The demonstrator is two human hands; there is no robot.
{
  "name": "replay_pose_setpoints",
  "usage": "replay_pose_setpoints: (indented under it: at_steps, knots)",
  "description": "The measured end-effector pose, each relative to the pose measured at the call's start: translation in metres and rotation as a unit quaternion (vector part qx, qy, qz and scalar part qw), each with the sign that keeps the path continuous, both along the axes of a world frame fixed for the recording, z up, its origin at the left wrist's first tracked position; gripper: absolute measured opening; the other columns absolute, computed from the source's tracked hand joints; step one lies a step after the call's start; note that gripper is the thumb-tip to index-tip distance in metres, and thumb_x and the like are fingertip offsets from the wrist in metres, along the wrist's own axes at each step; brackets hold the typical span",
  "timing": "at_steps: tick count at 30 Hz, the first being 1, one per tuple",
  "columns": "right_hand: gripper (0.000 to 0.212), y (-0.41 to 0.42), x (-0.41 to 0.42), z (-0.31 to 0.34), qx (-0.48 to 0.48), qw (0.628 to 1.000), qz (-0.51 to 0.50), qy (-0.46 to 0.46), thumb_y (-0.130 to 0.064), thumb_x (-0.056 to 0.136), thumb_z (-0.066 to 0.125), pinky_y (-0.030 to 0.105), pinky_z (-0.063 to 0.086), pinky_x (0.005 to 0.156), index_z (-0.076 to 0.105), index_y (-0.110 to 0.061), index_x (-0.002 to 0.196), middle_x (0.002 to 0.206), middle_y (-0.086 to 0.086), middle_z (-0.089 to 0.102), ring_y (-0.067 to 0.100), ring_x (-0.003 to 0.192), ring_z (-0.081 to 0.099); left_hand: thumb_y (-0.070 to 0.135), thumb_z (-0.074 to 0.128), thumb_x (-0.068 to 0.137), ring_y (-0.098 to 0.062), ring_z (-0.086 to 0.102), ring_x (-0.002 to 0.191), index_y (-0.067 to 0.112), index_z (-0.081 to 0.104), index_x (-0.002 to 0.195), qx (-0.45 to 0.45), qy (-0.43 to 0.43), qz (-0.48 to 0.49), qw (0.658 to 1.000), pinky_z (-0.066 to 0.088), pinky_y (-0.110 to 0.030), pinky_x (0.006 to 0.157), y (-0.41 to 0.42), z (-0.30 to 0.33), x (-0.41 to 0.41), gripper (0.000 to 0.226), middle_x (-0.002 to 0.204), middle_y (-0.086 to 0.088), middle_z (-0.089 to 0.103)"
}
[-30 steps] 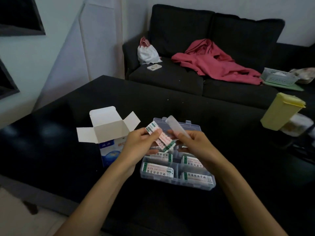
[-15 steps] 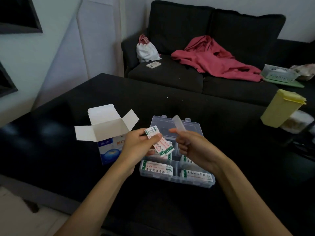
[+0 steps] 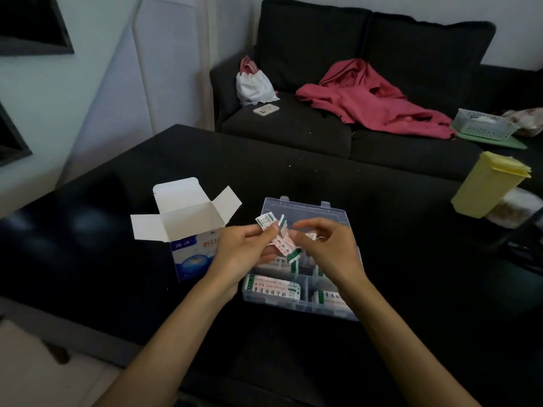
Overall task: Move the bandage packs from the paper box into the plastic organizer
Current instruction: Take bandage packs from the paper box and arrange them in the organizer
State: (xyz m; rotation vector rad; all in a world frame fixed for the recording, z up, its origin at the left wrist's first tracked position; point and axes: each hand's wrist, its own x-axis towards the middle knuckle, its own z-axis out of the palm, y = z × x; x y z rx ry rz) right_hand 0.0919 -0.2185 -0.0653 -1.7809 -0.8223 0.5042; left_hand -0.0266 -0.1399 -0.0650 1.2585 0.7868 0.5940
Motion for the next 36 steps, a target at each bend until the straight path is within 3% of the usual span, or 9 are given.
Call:
replay_pose_setpoints:
  at_steps: [9, 12, 14, 16, 18, 20, 25, 31, 36]
  knots:
    - [0.012, 0.005, -0.007, -0.009, 0.094, 0.980, -0.055, -0.166, -0.022, 0.083, 0.071, 0.017, 0.047, 0.052, 0.062, -0.028, 0.089, 0.075, -0.011, 0.062, 0.004, 0.063, 0.057, 0.054, 0.058, 0.076, -0.009, 0.072, 0.084, 0.020, 0.066, 0.095, -0.037, -0.003, -0.031, 0.999, 0.057, -0.024, 0.074, -0.001, 0.006, 0.003, 0.040, 0.093, -0.003, 0.074]
    - [0.013, 0.005, -0.007, -0.009, 0.090, 0.979, -0.048, -0.176, -0.023, 0.084, 0.070, 0.018, 0.047, 0.053, 0.060, -0.031, 0.088, 0.076, -0.011, 0.061, 0.004, 0.066, 0.056, 0.041, 0.060, 0.084, -0.009, 0.072, 0.080, 0.017, 0.067, 0.101, -0.039, -0.008, -0.017, 0.999, 0.057, -0.021, 0.068, -0.001, 0.006, 0.003, 0.030, 0.091, -0.003, 0.074]
    - [0.010, 0.005, -0.006, -0.007, 0.078, 0.989, -0.027, -0.121, -0.024, 0.086, 0.067, 0.013, 0.047, 0.054, 0.059, -0.030, 0.087, 0.081, -0.010, 0.061, 0.000, 0.070, 0.057, 0.027, 0.058, 0.092, -0.010, 0.072, 0.079, 0.012, 0.065, 0.108, -0.048, -0.011, 0.004, 0.999, 0.057, -0.018, 0.064, 0.001, 0.005, 0.002, 0.023, 0.093, -0.005, 0.073]
    - [0.007, 0.005, -0.002, 0.000, 0.047, 0.998, 0.000, 0.038, -0.029, 0.089, 0.061, 0.016, 0.050, 0.067, 0.060, -0.024, 0.095, 0.095, -0.003, 0.063, 0.003, 0.084, 0.060, 0.024, 0.057, 0.093, -0.010, 0.072, 0.079, 0.011, 0.066, 0.105, -0.043, -0.015, 0.021, 0.999, 0.057, -0.018, 0.065, 0.003, 0.003, 0.001, 0.020, 0.091, -0.004, 0.074]
    - [0.024, 0.004, 0.006, 0.005, 0.009, 0.980, 0.038, 0.195, -0.035, 0.091, 0.057, 0.026, 0.053, 0.081, 0.061, -0.017, 0.107, 0.102, 0.005, 0.066, 0.015, 0.094, 0.063, 0.026, 0.057, 0.092, -0.008, 0.072, 0.078, 0.012, 0.068, 0.098, -0.030, -0.024, 0.024, 0.999, 0.056, -0.018, 0.065, 0.005, 0.002, 0.000, 0.018, 0.086, -0.001, 0.075]
    - [0.026, 0.001, 0.013, 0.008, -0.002, 0.965, 0.076, 0.252, -0.030, 0.090, 0.060, 0.026, 0.055, 0.079, 0.063, -0.013, 0.110, 0.100, 0.009, 0.069, 0.017, 0.091, 0.067, 0.028, 0.056, 0.092, -0.007, 0.071, 0.078, 0.014, 0.068, 0.096, -0.020, -0.030, 0.015, 0.999, 0.056, -0.019, 0.069, 0.005, 0.001, 0.000, 0.019, 0.084, 0.001, 0.075]
    - [0.017, -0.001, 0.016, 0.006, 0.006, 0.975, 0.071, 0.211, -0.011, 0.084, 0.067, 0.018, 0.055, 0.066, 0.069, -0.012, 0.100, 0.085, 0.001, 0.073, 0.010, 0.077, 0.070, 0.028, 0.058, 0.092, -0.008, 0.071, 0.073, 0.020, 0.067, 0.098, -0.023, -0.017, 0.018, 0.999, 0.058, -0.024, 0.068, 0.009, -0.001, 0.003, 0.014, 0.084, 0.001, 0.074]
    - [0.015, -0.004, 0.023, 0.006, -0.035, 0.993, 0.084, 0.079, -0.011, 0.083, 0.068, 0.018, 0.055, 0.070, 0.069, -0.023, 0.092, 0.091, -0.002, 0.069, 0.014, 0.089, 0.066, 0.015, 0.060, 0.091, -0.005, 0.069, 0.079, 0.024, 0.063, 0.111, 0.115, 0.029, 0.004, 0.993, 0.055, -0.016, 0.059, 0.025, 0.000, -0.003, 0.023, 0.094, 0.003, 0.070]
    - [0.017, 0.000, 0.025, 0.002, -0.024, 0.992, 0.088, 0.088, -0.010, 0.085, 0.067, 0.028, 0.056, 0.080, 0.068, -0.026, 0.092, 0.092, 0.002, 0.069, 0.021, 0.092, 0.066, 0.013, 0.058, 0.092, -0.004, 0.069, 0.080, 0.018, 0.062, 0.107, 0.176, 0.042, 0.006, 0.983, 0.056, -0.016, 0.064, 0.030, -0.008, 0.003, 0.017, 0.094, 0.004, 0.069]
